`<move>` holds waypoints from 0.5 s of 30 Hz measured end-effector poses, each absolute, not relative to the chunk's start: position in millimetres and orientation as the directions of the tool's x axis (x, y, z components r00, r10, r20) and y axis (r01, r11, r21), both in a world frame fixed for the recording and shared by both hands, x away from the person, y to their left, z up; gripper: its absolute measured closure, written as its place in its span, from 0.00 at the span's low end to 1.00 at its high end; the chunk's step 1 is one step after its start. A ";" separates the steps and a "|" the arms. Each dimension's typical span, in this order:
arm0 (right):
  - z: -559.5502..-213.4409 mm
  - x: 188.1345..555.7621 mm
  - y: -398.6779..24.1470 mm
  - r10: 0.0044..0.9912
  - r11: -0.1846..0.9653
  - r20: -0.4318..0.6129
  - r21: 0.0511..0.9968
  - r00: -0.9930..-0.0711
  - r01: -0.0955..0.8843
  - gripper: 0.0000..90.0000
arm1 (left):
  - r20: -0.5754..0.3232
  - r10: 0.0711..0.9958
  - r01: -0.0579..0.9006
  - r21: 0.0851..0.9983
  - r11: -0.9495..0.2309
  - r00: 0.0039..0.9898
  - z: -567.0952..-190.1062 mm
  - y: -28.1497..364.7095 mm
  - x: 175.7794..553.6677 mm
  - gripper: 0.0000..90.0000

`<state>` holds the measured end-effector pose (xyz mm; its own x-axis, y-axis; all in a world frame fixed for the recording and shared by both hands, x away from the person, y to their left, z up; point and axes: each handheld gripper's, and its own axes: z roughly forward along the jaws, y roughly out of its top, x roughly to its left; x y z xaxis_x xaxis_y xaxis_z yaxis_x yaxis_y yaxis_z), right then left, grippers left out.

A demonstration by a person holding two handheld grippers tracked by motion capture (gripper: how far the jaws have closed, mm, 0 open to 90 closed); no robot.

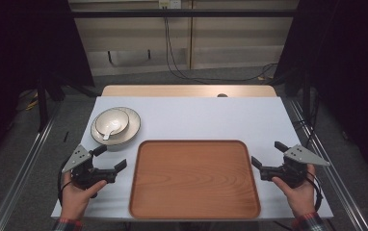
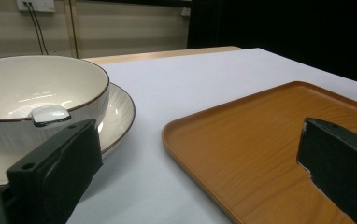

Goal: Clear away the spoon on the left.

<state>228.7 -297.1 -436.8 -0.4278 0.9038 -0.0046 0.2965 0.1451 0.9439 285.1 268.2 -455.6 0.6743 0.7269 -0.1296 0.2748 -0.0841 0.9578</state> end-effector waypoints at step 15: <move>-438.3 229.6 -290.6 0.893 0.183 -0.037 0.940 -0.448 0.287 0.01 | -0.162 0.774 0.290 0.957 -0.029 0.612 -453.8 269.6 294.3 0.02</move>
<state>229.6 -290.6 -438.3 -0.4481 0.8932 -0.0365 0.2873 0.1826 0.9403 294.3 269.6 -453.8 0.6124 0.7737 -0.1624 0.2902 -0.0290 0.9565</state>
